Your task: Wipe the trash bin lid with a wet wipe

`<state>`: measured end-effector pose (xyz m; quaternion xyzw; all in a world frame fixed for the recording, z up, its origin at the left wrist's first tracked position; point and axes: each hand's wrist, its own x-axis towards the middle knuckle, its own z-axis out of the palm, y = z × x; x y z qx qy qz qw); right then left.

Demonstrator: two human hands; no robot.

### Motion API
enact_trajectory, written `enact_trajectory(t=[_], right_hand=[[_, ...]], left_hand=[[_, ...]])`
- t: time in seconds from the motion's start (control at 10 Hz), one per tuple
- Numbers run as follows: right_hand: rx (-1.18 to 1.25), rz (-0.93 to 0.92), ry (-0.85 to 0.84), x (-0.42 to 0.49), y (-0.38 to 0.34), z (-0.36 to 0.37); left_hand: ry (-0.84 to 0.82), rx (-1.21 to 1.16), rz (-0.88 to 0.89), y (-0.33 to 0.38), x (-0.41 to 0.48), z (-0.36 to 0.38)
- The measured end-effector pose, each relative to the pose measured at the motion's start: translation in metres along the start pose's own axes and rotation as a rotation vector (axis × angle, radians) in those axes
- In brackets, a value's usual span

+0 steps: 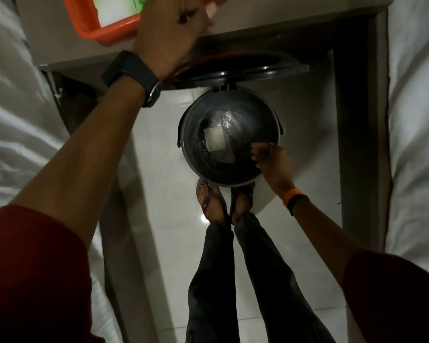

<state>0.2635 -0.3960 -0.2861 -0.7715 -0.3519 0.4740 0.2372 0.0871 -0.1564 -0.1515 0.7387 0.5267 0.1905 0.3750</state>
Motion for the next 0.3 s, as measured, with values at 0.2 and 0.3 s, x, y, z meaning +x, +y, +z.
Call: enact_trajectory(t=[0.2, 0.3], right_hand=[[-0.835, -0.163, -0.5, -0.119, 0.02, -0.085], [-0.952, -0.061, -0.653, -0.159, 0.004, -0.113]], left_hand=[[-0.09, 0.447, 0.027, 0.012, -0.009, 0.007], [0.052, 0.622, 0.035, 0.03, -0.023, -0.003]])
